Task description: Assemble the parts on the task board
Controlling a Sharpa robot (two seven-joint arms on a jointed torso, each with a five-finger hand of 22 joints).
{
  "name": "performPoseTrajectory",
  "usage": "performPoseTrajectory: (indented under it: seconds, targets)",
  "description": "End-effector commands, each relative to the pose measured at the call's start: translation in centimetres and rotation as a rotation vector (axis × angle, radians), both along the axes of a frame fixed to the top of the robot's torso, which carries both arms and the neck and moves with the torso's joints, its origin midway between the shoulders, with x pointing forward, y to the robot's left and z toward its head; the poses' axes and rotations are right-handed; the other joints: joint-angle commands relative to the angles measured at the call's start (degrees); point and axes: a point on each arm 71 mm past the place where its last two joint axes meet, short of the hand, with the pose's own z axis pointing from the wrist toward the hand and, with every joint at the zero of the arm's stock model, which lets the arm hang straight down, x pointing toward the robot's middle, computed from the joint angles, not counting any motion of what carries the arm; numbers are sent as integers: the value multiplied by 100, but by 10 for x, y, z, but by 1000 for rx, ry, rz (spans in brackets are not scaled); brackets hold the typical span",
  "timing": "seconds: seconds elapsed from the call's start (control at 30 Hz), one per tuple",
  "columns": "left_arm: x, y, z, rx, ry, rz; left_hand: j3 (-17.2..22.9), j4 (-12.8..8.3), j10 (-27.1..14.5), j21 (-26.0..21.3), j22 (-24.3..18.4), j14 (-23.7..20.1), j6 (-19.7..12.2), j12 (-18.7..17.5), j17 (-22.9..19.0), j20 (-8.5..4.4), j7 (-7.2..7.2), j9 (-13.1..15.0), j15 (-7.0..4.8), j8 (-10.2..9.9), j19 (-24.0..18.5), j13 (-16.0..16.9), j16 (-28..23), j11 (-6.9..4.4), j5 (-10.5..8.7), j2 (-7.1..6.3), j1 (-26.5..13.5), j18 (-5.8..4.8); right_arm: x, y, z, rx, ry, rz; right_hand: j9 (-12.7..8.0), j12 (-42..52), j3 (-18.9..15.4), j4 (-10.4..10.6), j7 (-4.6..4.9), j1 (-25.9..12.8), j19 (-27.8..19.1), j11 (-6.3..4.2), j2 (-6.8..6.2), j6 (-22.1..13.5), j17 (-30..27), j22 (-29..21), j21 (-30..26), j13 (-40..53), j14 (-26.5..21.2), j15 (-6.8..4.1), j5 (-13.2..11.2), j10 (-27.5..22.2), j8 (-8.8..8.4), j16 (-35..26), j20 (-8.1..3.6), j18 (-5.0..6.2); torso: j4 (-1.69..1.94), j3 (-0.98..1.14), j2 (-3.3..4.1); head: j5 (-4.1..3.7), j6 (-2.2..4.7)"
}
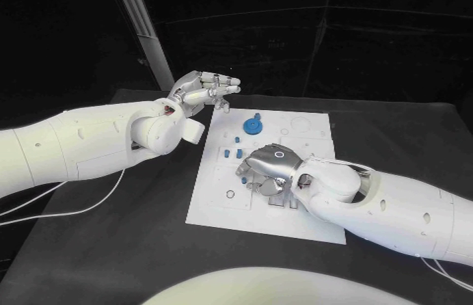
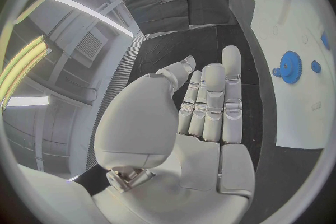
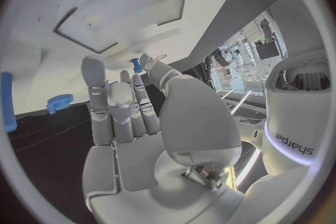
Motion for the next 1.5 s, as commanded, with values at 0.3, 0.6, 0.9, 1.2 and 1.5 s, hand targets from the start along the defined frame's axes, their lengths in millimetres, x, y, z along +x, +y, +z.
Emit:
performPoseTrajectory:
  seconds: [0.3,0.6,0.9,1.2,1.5]
  targets:
    - [1,2,1,-7,1,-7,-27,-15,-21,-28,-8,-40,-34,31,-9,1,7,-10,17,8,-49,-2,-41,39,-7,47,19,35,-1,-33,25,176,-23,-76,33,206,-78,30,-10,103,62,-25,39,59,48,61,28,20,12,-9,25,113,42,34,-18,71,-8,-2,-4,-46,76]
    - [1,3,1,-7,2,-6,-35,-20,-33,-37,-17,-51,-41,36,-31,3,10,-10,20,9,-50,-3,-49,43,-7,54,26,34,22,-85,46,55,7,-225,31,282,-345,152,-124,-12,98,-98,-96,73,-72,-11,-39,-1,12,-54,113,52,21,-36,-50,76,-12,-1,2,-128,143]
    - [1,2,1,-8,3,-10,-35,-24,-31,-40,-19,-55,-37,41,-41,3,8,-8,20,13,-50,-3,-53,41,-7,58,31,35,32,-105,45,-73,13,-285,34,308,-580,225,-149,22,106,-108,-108,83,-197,-92,-117,3,8,-57,108,-60,28,-114,-52,76,7,-3,10,-175,178]
    - [1,3,0,-7,5,-10,-35,-24,-31,-40,-19,-55,-37,41,-41,3,8,-8,20,13,-50,-3,-53,41,-7,58,31,35,35,-104,41,-134,20,-286,46,433,-666,273,-181,117,183,-141,-13,169,-210,-48,-95,9,25,-83,115,83,44,-123,-74,65,6,-4,12,-155,177]
    - [1,3,0,-7,6,-11,-36,-24,-31,-40,-19,-55,-37,41,-42,3,8,-8,20,13,-50,-3,-53,41,-7,58,31,35,38,-100,40,-139,13,-286,59,483,-526,310,-180,263,339,-152,191,319,-25,217,83,-9,92,-99,-11,251,62,17,-92,14,4,-3,9,-154,177]
